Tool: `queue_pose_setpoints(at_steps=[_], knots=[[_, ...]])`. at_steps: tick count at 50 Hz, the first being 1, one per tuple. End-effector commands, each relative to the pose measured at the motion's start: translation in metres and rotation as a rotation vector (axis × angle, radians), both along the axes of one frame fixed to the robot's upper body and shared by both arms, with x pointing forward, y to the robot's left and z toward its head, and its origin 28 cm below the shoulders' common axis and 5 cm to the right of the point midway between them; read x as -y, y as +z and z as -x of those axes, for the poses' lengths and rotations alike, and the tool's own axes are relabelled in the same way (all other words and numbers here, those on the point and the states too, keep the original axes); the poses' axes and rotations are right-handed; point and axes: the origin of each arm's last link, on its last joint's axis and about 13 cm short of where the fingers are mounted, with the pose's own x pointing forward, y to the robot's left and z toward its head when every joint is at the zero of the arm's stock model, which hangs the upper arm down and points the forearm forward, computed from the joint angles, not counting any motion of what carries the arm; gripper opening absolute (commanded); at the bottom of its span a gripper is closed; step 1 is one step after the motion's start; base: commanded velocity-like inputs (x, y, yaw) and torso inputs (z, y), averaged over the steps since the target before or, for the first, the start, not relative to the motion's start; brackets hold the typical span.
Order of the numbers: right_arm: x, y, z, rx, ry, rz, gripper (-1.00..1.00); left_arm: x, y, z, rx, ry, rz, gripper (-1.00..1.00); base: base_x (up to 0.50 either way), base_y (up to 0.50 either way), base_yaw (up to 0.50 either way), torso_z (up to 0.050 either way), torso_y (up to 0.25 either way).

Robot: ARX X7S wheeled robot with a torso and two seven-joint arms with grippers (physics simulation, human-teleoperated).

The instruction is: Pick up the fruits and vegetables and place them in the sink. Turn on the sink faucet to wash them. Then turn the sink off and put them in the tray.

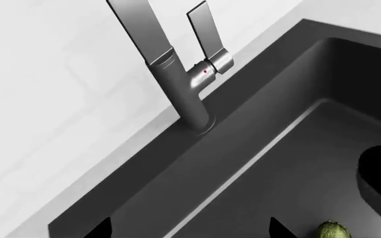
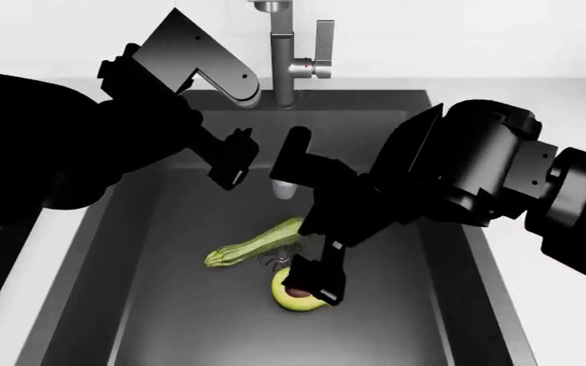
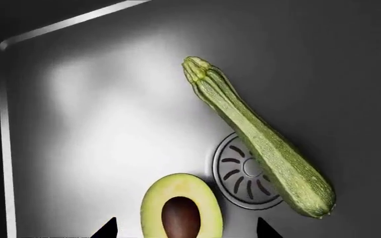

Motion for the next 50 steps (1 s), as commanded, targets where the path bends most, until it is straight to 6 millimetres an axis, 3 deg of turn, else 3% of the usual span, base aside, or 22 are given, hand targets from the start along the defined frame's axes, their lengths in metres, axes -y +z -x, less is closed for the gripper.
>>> queue_pose_setpoints(at_steps=[1, 50], knots=[[-0.003, -0.014, -0.001, -0.040, 0.005, 0.023, 1.00, 0.000, -0.001, 0.000, -0.001, -0.002, -0.002, 1.00, 0.00, 0.00, 0.00, 0.000, 0.000], [-0.008, -0.067, -0.009, -0.155, -0.008, 0.158, 1.00, 0.000, -0.005, 0.000, -0.003, -0.010, -0.001, 1.00, 0.00, 0.00, 0.00, 0.000, 0.000]])
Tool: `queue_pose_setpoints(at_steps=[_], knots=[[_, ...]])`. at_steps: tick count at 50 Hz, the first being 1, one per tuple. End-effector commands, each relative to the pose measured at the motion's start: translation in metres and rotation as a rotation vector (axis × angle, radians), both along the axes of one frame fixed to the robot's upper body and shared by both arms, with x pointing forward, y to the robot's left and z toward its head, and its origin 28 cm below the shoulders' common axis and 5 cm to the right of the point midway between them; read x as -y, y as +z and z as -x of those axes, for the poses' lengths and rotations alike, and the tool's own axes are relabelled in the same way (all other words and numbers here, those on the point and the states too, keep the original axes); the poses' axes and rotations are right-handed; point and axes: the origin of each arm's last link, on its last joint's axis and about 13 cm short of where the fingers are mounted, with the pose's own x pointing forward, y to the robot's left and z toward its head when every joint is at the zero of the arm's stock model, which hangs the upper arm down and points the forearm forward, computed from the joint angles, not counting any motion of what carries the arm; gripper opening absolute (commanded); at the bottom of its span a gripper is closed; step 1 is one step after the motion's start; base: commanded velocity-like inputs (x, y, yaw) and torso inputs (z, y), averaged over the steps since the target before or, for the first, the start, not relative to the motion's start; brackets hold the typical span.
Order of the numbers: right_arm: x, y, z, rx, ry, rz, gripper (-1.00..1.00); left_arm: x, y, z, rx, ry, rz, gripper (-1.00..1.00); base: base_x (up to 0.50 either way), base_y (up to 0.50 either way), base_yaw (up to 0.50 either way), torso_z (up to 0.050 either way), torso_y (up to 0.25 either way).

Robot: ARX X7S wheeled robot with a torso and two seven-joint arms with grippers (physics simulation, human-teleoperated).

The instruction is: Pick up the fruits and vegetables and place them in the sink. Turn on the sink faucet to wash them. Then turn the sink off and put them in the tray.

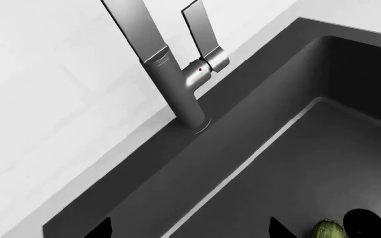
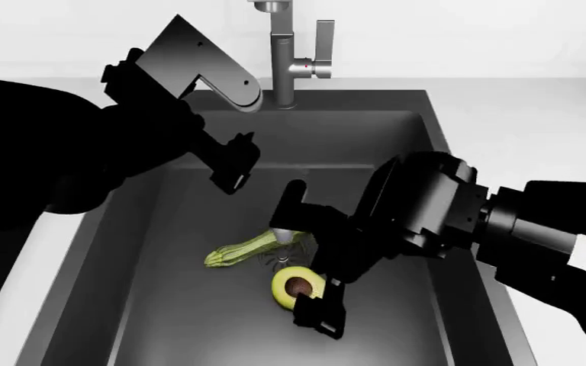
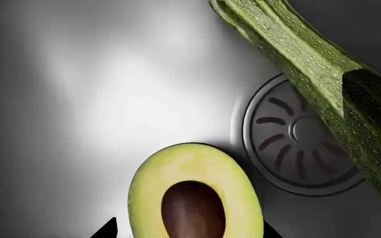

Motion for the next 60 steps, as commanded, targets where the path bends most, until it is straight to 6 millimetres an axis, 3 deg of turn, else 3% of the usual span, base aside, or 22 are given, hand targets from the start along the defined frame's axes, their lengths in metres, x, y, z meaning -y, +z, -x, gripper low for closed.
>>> queue_pose_setpoints(at_steps=[1, 5, 6, 21, 34, 48, 60], knots=[[-0.002, -0.011, -0.001, -0.026, 0.009, 0.032, 1.00, 0.000, -0.001, 0.000, -0.002, -0.001, -0.001, 1.00, 0.00, 0.00, 0.00, 0.000, 0.000], [-0.003, -0.012, -0.001, -0.029, 0.011, 0.040, 1.00, 0.000, -0.002, 0.000, -0.003, 0.000, -0.001, 1.00, 0.00, 0.00, 0.00, 0.000, 0.000], [-0.002, -0.012, -0.001, -0.027, 0.010, 0.040, -1.00, 0.000, -0.002, 0.000, -0.004, -0.001, -0.001, 1.00, 0.00, 0.00, 0.00, 0.000, 0.000], [0.011, 0.015, 0.002, 0.054, -0.047, 0.038, -1.00, 0.003, -0.005, 0.002, -0.013, -0.022, -0.015, 1.00, 0.00, 0.00, 0.00, 0.000, 0.000], [0.035, 0.059, 0.015, 0.197, -0.132, -0.007, -1.00, 0.010, -0.009, 0.004, -0.041, -0.118, -0.094, 1.00, 0.00, 0.00, 0.00, 0.000, 0.000], [0.047, 0.101, 0.025, 0.330, -0.172, -0.063, -1.00, 0.019, -0.018, -0.004, -0.230, -0.261, -0.201, 1.00, 0.00, 0.00, 0.00, 0.000, 0.000], [0.053, 0.111, 0.031, 0.371, -0.202, -0.056, -1.00, 0.020, -0.025, -0.014, -0.281, -0.248, -0.213, 1.00, 0.00, 0.00, 0.00, 0.000, 0.000]])
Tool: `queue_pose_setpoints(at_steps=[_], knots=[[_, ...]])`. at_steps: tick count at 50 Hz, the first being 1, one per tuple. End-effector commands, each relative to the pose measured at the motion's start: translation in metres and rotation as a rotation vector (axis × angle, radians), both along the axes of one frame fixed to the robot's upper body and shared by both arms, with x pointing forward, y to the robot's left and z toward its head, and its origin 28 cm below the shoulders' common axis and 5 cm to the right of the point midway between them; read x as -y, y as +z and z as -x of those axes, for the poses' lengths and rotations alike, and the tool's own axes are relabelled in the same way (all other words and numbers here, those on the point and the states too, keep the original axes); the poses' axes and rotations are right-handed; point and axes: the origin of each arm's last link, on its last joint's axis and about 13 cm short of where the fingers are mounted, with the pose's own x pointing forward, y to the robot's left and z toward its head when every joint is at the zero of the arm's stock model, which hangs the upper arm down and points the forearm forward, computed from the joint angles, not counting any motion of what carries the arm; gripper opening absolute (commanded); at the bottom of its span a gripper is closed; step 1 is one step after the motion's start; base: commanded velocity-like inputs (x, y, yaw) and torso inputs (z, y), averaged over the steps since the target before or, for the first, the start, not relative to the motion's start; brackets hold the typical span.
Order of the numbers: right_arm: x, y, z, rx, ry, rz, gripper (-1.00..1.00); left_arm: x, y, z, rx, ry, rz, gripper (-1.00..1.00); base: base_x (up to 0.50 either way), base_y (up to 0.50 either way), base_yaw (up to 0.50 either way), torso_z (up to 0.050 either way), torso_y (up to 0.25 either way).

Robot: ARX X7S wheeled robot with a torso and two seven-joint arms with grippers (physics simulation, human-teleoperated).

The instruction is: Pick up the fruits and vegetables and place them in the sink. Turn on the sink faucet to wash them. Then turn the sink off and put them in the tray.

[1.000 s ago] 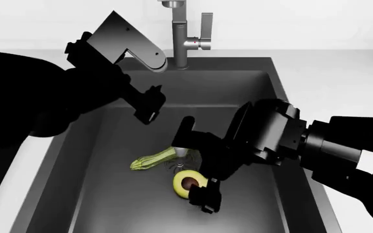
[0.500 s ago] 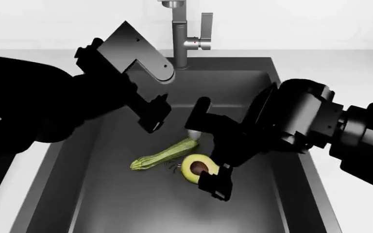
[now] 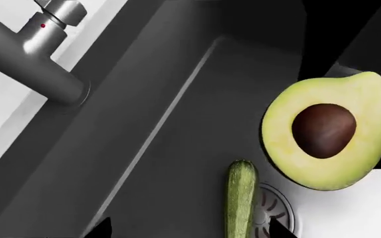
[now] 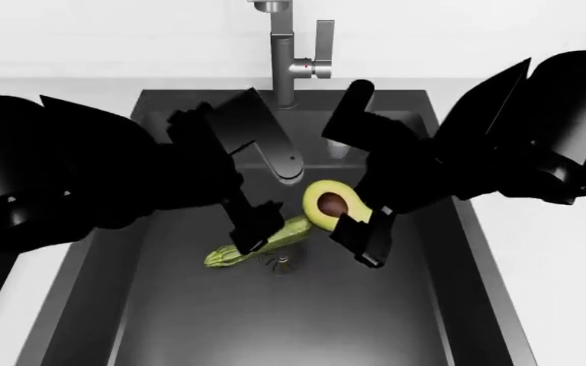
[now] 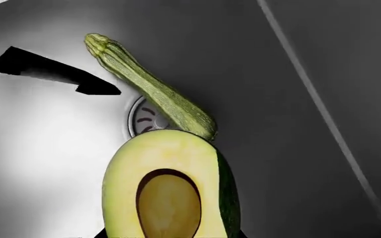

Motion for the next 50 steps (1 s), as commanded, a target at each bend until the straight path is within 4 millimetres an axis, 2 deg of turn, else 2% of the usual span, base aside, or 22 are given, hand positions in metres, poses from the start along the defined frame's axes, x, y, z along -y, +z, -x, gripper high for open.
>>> queue_pose_setpoints(at_steps=[1, 8, 17, 21, 27, 34, 50], knots=[[0.006, 0.014, 0.006, 0.053, -0.019, -0.005, -1.00, 0.002, -0.005, -0.006, -0.054, -0.011, -0.029, 1.00, 0.00, 0.00, 0.00, 0.000, 0.000], [0.006, 0.015, 0.006, 0.054, -0.014, -0.006, -1.00, 0.002, -0.006, -0.008, -0.063, -0.012, -0.031, 1.00, 0.00, 0.00, 0.00, 0.000, 0.000], [0.003, 0.024, 0.004, 0.118, -0.035, -0.033, -1.00, 0.003, -0.015, -0.041, -0.189, -0.016, -0.095, 1.00, 0.00, 0.00, 0.00, 0.000, 0.000], [0.005, 0.029, 0.004, 0.141, -0.050, -0.044, -1.00, 0.004, -0.018, -0.049, -0.205, -0.014, -0.127, 1.00, 0.00, 0.00, 0.00, 0.000, 0.000], [0.009, 0.036, 0.008, 0.165, -0.085, -0.044, -1.00, 0.003, -0.021, -0.055, -0.204, 0.010, -0.150, 1.00, 0.00, 0.00, 0.00, 0.000, 0.000], [0.015, 0.035, 0.011, 0.156, -0.142, -0.025, -1.00, 0.003, -0.028, -0.059, -0.205, 0.026, -0.148, 1.00, 0.00, 0.00, 0.00, 0.000, 0.000], [0.021, 0.048, 0.020, 0.214, -0.176, -0.046, -1.00, 0.014, -0.057, -0.074, -0.262, -0.023, -0.175, 1.00, 0.00, 0.00, 0.00, 0.000, 0.000]])
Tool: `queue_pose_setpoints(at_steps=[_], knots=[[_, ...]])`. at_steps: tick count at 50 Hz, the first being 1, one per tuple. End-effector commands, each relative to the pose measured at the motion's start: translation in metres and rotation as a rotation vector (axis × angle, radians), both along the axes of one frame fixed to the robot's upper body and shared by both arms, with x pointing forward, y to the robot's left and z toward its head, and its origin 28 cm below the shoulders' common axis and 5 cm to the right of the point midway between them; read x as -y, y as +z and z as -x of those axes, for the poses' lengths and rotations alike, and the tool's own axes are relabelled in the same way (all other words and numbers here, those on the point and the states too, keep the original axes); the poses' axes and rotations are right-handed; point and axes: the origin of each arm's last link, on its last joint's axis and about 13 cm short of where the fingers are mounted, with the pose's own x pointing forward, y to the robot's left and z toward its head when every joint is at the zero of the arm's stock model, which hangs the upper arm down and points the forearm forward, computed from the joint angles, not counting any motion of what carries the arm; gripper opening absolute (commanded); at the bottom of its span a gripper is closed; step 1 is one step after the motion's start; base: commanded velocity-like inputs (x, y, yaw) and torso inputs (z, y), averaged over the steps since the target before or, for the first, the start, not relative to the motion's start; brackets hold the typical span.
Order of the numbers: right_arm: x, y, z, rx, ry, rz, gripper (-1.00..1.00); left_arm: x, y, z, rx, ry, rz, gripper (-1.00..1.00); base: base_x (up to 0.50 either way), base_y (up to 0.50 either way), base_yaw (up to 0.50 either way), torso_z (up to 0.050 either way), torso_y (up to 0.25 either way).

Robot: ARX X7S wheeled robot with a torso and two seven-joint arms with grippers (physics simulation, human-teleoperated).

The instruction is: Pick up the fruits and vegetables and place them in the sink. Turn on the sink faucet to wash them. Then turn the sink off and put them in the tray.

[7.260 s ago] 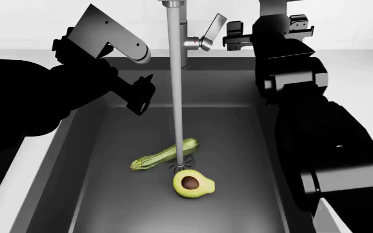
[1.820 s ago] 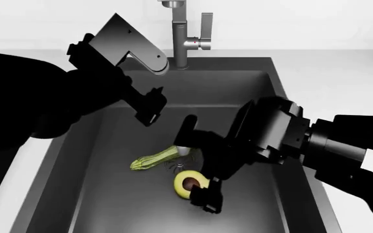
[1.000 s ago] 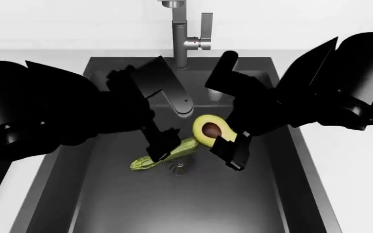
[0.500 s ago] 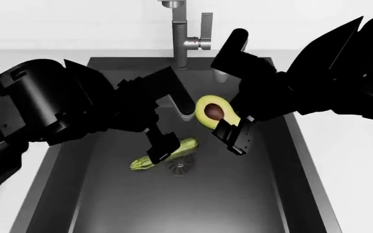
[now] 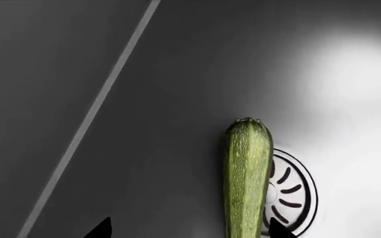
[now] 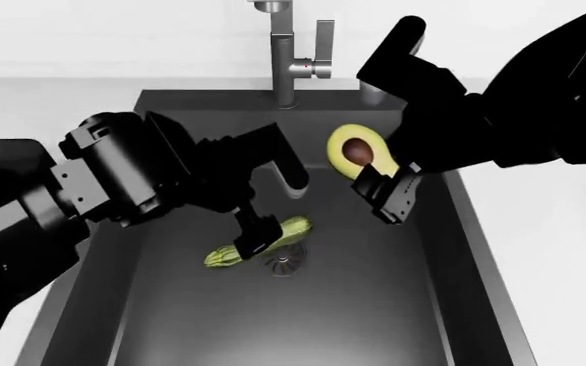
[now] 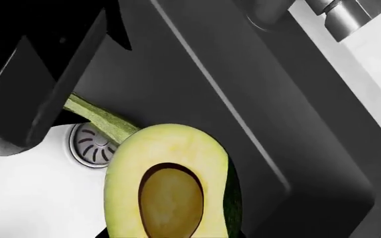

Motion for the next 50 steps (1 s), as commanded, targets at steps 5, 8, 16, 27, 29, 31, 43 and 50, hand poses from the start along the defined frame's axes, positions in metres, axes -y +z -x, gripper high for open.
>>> queue_pose_setpoints(at_steps=[5, 8, 16, 27, 29, 31, 43, 50], knots=[[0.003, 0.013, 0.006, 0.057, -0.021, -0.010, -1.00, 0.006, -0.026, -0.015, -0.048, -0.016, -0.052, 1.00, 0.00, 0.00, 0.00, 0.000, 0.000], [0.003, 0.014, 0.007, 0.062, -0.021, -0.010, -1.00, 0.006, -0.029, -0.017, -0.055, -0.012, -0.063, 1.00, 0.00, 0.00, 0.00, 0.000, 0.000], [0.003, 0.015, 0.008, 0.068, -0.022, -0.008, -1.00, 0.008, -0.035, -0.017, -0.086, -0.031, -0.065, 1.00, 0.00, 0.00, 0.00, 0.000, 0.000], [0.003, 0.015, 0.007, 0.068, -0.022, -0.006, -1.00, 0.014, -0.044, -0.013, -0.150, -0.094, -0.039, 1.00, 0.00, 0.00, 0.00, 0.000, 0.000], [0.003, 0.015, 0.007, 0.068, -0.021, -0.006, -1.00, 0.013, -0.045, -0.014, -0.162, -0.087, -0.049, 1.00, 0.00, 0.00, 0.00, 0.000, 0.000], [0.003, 0.015, 0.007, 0.067, -0.021, -0.006, -1.00, 0.012, -0.048, -0.014, -0.176, -0.075, -0.063, 1.00, 0.00, 0.00, 0.00, 0.000, 0.000], [0.001, 0.016, 0.007, 0.071, -0.015, -0.004, -1.00, 0.010, -0.059, -0.018, -0.212, -0.050, -0.089, 1.00, 0.00, 0.00, 0.00, 0.000, 0.000], [0.002, 0.016, 0.007, 0.071, -0.015, -0.004, -1.00, 0.010, -0.064, -0.019, -0.227, -0.054, -0.081, 1.00, 0.00, 0.00, 0.00, 0.000, 0.000]])
